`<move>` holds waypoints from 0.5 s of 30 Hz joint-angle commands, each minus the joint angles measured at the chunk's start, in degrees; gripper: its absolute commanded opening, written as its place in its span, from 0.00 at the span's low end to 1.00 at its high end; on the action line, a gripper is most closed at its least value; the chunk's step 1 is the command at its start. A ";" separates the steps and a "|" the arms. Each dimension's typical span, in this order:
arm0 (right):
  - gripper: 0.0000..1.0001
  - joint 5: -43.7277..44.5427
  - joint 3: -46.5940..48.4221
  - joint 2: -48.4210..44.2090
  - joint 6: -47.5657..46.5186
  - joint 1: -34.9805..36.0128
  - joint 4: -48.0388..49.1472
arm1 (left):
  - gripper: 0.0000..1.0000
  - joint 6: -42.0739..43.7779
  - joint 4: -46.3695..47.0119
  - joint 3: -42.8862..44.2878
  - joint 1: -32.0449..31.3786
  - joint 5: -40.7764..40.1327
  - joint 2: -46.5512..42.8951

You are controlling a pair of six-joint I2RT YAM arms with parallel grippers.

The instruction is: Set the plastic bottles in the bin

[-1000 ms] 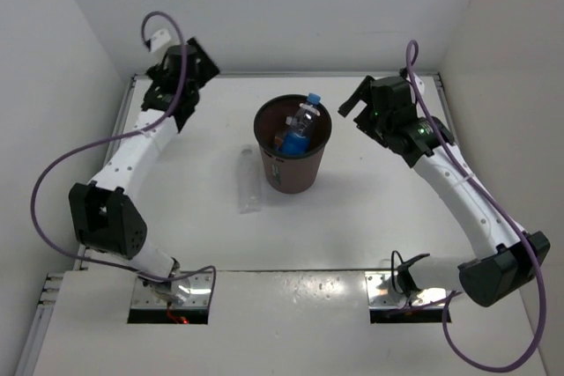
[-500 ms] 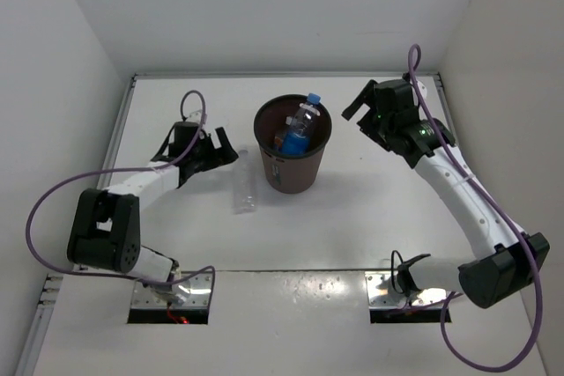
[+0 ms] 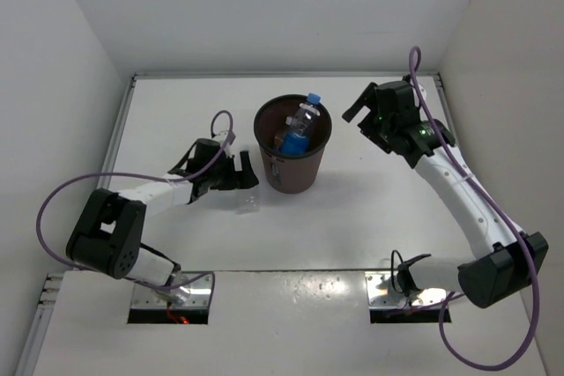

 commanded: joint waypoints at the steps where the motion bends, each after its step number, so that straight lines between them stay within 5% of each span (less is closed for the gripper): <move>1: 1.00 -0.89 -0.09 -0.24 0.92 -0.47 1.27 | 1.00 -2.26 1.63 0.82 -1.23 -2.08 1.06; 5: 1.00 -0.89 -0.62 -0.24 0.92 -1.09 1.27 | 0.95 -2.89 1.10 -0.23 -1.23 -2.88 1.06; 10: 1.00 -1.42 -1.76 -0.76 0.92 -2.14 1.27 | 0.54 -1.48 0.49 -0.76 -1.23 -2.88 0.54; 15: 1.00 -2.47 -2.29 -0.76 0.92 -2.66 1.27 | 0.50 0.62 -0.12 -0.76 -1.23 -3.41 -0.08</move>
